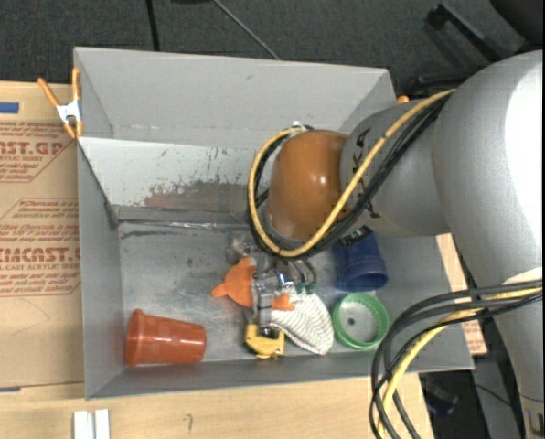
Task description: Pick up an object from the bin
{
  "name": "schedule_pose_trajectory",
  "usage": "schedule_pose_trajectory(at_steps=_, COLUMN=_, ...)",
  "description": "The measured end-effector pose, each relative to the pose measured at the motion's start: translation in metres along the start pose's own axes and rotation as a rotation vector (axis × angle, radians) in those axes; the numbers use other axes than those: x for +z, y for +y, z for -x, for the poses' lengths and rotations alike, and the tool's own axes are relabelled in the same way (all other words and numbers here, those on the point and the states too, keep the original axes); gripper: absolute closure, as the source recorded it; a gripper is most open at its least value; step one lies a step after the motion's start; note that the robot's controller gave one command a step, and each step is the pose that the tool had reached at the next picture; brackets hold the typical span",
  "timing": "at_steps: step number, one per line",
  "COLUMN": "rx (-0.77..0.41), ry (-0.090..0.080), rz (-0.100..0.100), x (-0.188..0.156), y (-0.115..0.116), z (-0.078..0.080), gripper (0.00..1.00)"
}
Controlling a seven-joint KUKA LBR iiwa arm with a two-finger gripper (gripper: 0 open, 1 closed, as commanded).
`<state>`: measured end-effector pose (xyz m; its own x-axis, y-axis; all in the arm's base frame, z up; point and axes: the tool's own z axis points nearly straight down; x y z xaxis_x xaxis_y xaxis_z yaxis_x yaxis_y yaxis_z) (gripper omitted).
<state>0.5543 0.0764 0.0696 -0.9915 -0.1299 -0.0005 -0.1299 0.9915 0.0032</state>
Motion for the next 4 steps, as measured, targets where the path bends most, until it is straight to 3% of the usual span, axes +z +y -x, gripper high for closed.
schedule_pose_trajectory(at_steps=1, rx=0.314, ry=-0.004, rz=-0.002, x=-0.0009, y=0.0062, z=-0.009, gripper=1.0)
schedule_pose_trajectory(at_steps=4, rx=0.314, ry=0.004, rz=-0.003, x=-0.0102, y=0.0065, z=-0.0109, gripper=1.0)
